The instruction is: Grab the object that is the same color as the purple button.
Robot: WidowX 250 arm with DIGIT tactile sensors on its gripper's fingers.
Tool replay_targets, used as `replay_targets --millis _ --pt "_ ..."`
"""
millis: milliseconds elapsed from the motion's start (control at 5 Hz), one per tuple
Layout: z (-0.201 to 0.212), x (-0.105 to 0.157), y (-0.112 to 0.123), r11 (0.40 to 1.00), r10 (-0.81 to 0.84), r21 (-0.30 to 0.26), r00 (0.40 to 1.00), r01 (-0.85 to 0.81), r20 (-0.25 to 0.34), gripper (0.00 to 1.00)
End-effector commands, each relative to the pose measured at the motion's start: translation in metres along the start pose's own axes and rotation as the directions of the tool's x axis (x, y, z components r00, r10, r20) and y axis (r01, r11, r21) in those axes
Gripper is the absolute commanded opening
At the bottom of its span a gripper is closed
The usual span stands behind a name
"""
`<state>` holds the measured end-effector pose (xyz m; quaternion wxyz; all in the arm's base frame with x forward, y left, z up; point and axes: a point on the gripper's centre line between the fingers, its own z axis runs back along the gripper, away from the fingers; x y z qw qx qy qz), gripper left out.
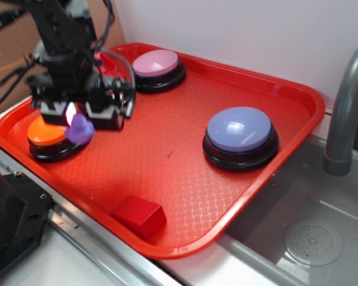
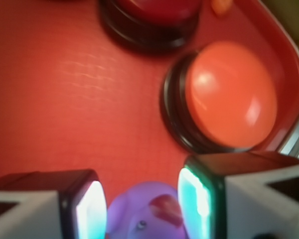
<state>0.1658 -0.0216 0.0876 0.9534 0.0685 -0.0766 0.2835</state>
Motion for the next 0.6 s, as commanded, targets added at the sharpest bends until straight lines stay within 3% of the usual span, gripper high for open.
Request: replay_targets --millis 0,400 --pt "0.08 0.045 -0.003 0.919 -0.38 -0.132 0.924 0.372 -0.041 0.0" --pt "0.098 0.065 0.005 0.919 -0.341 -0.198 0.939 0.341 0.035 0.0"
